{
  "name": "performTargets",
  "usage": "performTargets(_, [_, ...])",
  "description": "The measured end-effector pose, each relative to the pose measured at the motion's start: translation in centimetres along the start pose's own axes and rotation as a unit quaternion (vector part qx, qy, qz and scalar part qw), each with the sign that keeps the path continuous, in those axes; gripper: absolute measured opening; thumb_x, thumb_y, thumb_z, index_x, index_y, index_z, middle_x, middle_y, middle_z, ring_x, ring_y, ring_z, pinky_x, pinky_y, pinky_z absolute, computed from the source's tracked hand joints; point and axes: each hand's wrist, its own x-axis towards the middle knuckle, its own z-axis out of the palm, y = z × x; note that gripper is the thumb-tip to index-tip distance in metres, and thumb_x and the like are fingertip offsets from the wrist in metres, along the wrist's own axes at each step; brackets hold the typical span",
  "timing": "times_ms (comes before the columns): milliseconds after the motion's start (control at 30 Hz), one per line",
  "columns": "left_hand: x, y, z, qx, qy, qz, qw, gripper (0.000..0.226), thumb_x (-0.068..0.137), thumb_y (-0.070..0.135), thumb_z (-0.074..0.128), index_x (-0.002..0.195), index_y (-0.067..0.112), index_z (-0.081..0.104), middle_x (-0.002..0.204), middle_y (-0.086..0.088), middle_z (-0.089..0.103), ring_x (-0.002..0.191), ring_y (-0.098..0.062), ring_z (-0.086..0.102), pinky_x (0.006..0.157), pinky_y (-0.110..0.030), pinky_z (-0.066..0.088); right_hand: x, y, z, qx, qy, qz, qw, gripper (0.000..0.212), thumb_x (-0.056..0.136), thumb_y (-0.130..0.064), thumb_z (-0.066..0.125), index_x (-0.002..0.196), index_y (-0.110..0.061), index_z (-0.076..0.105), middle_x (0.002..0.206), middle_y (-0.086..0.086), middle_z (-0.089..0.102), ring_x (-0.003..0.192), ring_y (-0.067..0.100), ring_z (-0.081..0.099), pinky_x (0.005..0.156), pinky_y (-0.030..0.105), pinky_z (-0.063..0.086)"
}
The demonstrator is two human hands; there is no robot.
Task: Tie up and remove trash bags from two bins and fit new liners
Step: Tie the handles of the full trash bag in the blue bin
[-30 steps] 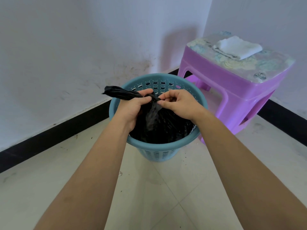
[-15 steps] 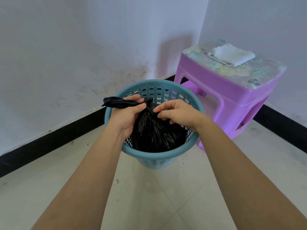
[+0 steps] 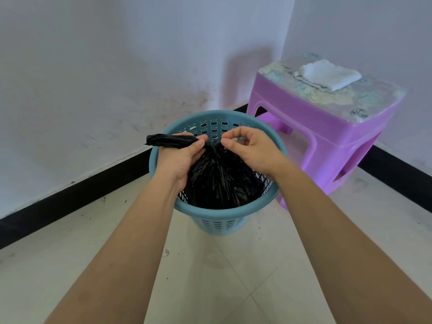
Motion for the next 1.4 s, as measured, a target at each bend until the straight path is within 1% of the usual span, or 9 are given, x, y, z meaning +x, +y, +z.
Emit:
performTargets(167, [-0.1,0.0,0.2,-0.003,0.007,-0.003,1.000,0.024,0.092,-0.014,0.053,0.098,0.009,0.048,0.097,-0.017,0.072,0.093,-0.022,0.072,0.079,-0.027,0.060,0.1,-0.3,-0.2,-0.053,-0.042,0.031,0.997,0.048,0.093,-0.011,0.063,0.135,-0.032,0.055,0.113,-0.021,0.065,0.086,-0.006,0.059,0.073,0.016,0.045])
performTargets(233, [-0.3,0.1,0.4,0.002,-0.001,-0.003,1.000,0.025,0.094,-0.015,0.050,0.097,0.010,0.046,0.096,-0.017,0.072,0.091,-0.022,0.072,0.079,-0.026,0.060,-0.1,-0.4,0.1,-0.069,-0.076,0.035,0.994,0.048,0.096,-0.014,0.061,0.141,-0.031,0.053,0.104,-0.025,0.067,0.084,-0.009,0.061,0.074,0.012,0.045])
performTargets(433, [-0.4,0.2,0.5,0.022,0.000,0.002,1.000,0.015,0.093,-0.010,0.054,0.093,0.004,0.059,0.097,-0.013,0.072,0.085,-0.019,0.072,0.072,-0.022,0.059,-0.2,-0.5,0.5,-0.074,-0.030,-0.003,0.997,0.009,0.094,-0.016,0.067,0.102,-0.020,0.067,0.048,-0.017,0.059,0.046,-0.004,0.053,0.055,0.010,0.043])
performTargets(667, [-0.3,0.2,0.3,0.062,0.014,-0.004,0.998,0.025,0.094,-0.005,0.056,0.117,-0.013,0.061,0.111,-0.018,0.070,0.102,-0.026,0.069,0.080,-0.024,0.059,-0.5,-1.0,0.2,-0.069,-0.078,-0.009,0.995,0.036,0.090,0.003,0.063,0.122,-0.013,0.067,0.103,-0.003,0.072,0.081,0.002,0.068,0.081,0.017,0.054])
performTargets(800, [-0.2,0.1,0.2,0.070,0.016,-0.003,0.997,0.025,0.094,-0.004,0.057,0.117,-0.012,0.061,0.113,-0.019,0.070,0.108,-0.030,0.068,0.085,-0.027,0.058,-0.4,-0.9,0.4,-0.071,-0.076,-0.016,0.994,0.027,0.091,0.001,0.065,0.114,-0.011,0.071,0.096,-0.003,0.073,0.087,0.003,0.068,0.091,0.018,0.053])
performTargets(967, [0.0,0.0,0.2,0.069,0.025,-0.007,0.997,0.022,0.093,-0.003,0.060,0.114,-0.009,0.065,0.110,-0.017,0.072,0.102,-0.028,0.070,0.082,-0.027,0.059,0.1,-0.4,0.3,-0.045,-0.038,0.010,0.998,0.017,0.091,-0.010,0.070,0.107,-0.014,0.071,0.082,-0.008,0.070,0.069,-0.008,0.063,0.075,0.010,0.049])
performTargets(1133, [0.1,-0.2,0.2,0.134,0.027,0.000,0.991,0.019,0.090,0.007,0.067,0.107,0.000,0.072,0.106,-0.018,0.073,0.099,-0.028,0.071,0.087,-0.037,0.058,0.2,-0.5,0.5,-0.119,0.045,-0.019,0.992,0.012,0.092,-0.016,0.068,0.101,-0.021,0.074,0.086,-0.012,0.072,0.082,0.002,0.068,0.087,0.025,0.055])
performTargets(1233, [0.3,-0.1,0.0,0.151,0.039,-0.003,0.988,0.018,0.097,0.014,0.060,0.095,0.008,0.076,0.099,-0.011,0.076,0.096,-0.024,0.072,0.085,-0.035,0.058,0.3,-0.9,0.2,-0.366,0.052,-0.064,0.927,0.017,0.095,-0.021,0.059,0.103,-0.022,0.075,0.098,-0.003,0.073,0.093,0.020,0.067,0.083,0.038,0.054])
performTargets(1400, [0.6,-0.1,-0.7,0.220,0.102,-0.004,0.970,0.037,0.100,0.018,0.053,0.066,0.014,0.065,0.071,-0.002,0.061,0.055,-0.010,0.050,0.047,-0.016,0.043,0.4,-0.1,-0.3,-0.619,0.052,-0.037,0.783,0.017,0.091,-0.019,0.056,0.098,-0.023,0.070,0.096,0.001,0.069,0.091,0.027,0.064,0.063,0.033,0.037])
